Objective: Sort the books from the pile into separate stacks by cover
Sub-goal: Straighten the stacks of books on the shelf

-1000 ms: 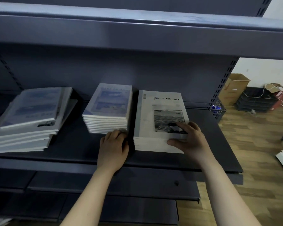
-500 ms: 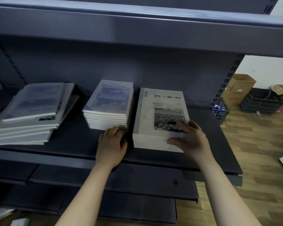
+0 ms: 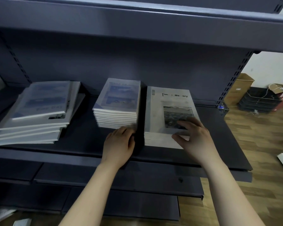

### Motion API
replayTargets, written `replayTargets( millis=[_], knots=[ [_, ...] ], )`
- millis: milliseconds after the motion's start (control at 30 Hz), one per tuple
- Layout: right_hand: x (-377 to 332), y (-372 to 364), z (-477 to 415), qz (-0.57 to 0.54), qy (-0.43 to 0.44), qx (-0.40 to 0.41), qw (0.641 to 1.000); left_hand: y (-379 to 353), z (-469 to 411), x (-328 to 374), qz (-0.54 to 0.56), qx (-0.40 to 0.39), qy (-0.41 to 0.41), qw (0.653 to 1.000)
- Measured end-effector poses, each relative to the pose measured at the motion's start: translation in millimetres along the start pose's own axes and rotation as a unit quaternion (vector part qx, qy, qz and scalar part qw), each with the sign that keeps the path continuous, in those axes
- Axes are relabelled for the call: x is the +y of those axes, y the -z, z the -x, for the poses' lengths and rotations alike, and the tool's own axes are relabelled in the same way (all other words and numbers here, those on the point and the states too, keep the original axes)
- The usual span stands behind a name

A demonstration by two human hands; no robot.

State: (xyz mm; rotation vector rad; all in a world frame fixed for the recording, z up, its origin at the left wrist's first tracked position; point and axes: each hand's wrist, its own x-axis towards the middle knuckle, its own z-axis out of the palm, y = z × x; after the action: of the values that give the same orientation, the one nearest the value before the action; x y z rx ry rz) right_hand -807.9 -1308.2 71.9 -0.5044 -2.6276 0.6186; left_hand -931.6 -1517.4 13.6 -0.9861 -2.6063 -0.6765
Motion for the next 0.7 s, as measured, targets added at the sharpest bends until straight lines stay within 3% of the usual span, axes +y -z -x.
replayTargets(
  millis=[133, 267, 500, 600, 700],
  knots=[
    [-48, -12, 5, -0.071, 0.066, 0.031, 0.995, 29, 0, -14, 0.063, 0.058, -0.014, 0.996],
    [-87, -36, 9, -0.114, 0.105, -0.006, 0.988, 65, -4, -41, 0.108, 0.122, -0.004, 0.987],
    [-121, -87, 11, -0.092, 0.114, -0.065, 0.987, 110, -15, -119, 0.027, 0.165, 0.046, 0.985],
    [-124, -106, 11, -0.062, 0.086, -0.078, 0.991, 122, -18, -155, -0.072, 0.121, 0.162, 0.977],
    [-125, -120, 11, -0.044, 0.073, -0.074, 0.994, 134, -20, -180, -0.138, 0.047, 0.334, 0.931]
  ],
)
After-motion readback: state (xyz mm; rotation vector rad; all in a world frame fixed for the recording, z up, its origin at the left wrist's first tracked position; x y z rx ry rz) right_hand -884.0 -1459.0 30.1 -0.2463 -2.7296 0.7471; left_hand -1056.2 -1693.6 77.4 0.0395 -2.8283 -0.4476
